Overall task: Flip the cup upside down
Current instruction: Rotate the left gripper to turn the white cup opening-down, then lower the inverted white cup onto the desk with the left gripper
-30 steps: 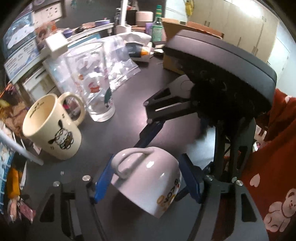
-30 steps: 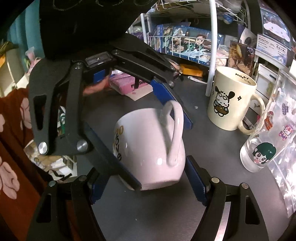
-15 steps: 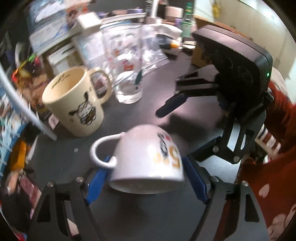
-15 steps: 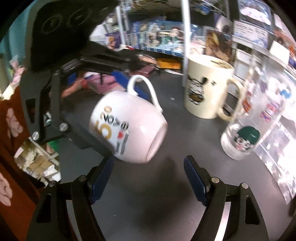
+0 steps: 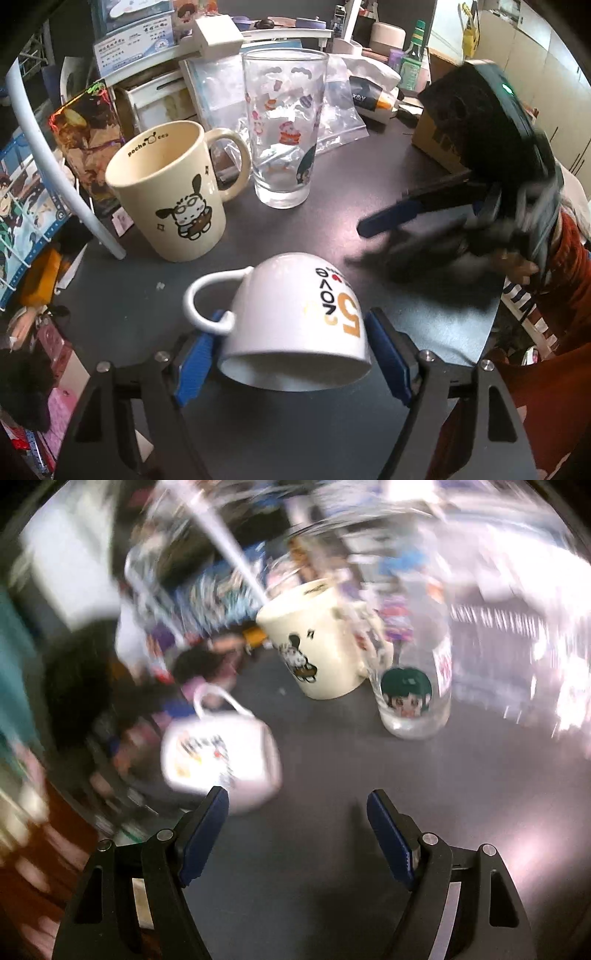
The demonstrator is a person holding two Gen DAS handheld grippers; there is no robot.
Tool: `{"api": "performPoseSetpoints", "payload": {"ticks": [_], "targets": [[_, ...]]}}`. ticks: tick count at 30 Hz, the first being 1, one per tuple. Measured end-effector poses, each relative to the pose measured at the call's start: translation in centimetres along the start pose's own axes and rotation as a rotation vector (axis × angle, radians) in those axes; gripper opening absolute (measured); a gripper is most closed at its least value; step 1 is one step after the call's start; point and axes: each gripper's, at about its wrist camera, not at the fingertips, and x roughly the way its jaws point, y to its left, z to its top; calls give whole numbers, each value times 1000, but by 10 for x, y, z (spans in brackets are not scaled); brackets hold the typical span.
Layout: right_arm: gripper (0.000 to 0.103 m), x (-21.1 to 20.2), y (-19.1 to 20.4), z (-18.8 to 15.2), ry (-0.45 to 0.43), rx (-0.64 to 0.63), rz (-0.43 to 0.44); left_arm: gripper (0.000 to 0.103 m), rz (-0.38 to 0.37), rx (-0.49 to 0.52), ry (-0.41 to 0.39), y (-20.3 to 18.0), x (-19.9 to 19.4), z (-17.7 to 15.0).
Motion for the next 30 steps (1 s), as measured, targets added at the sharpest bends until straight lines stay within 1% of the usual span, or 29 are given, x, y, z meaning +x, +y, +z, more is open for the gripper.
{"api": "performPoseSetpoints", "payload": {"ticks": [1,2,3,5,8,11,12,14,16,18,20,24,27,30], "targets": [[75,1,-3,-1,2,57,45,76,5,-1,3,-2,1,0],[75,4,-9,-3,10,146,114,76,11,-4,7,-3,1,0],[75,7,-10,-5,15,197,152,76,18,-8,10,-4,1,-1],[76,14,-9,-7,20,259,204,76,26,-14,13,-5,0,-3],[76,28,-3,-8,30,307,229,76,33,-29,7,-6,-1,-7],[76,47,2,-5,46,351,222,76,30,-41,-5,-6,-3,-10],[76,49,2,-4,49,361,225,76,35,-44,-7,-6,-4,-11],[77,54,5,0,49,375,203,76,41,-55,-11,-4,-4,-11],[77,58,3,1,43,403,203,76,34,-71,-14,-1,-6,-14],[77,61,4,4,50,416,184,76,34,-69,-19,0,-7,-16],[77,65,6,5,62,412,156,76,39,-66,-23,-1,-6,-16],[82,71,12,8,69,404,122,76,42,-70,-31,-2,-6,-17],[82,72,14,6,46,399,99,76,40,-89,-44,0,-5,-18],[81,70,26,4,4,318,49,76,32,-90,-68,-1,-5,-20]]}}
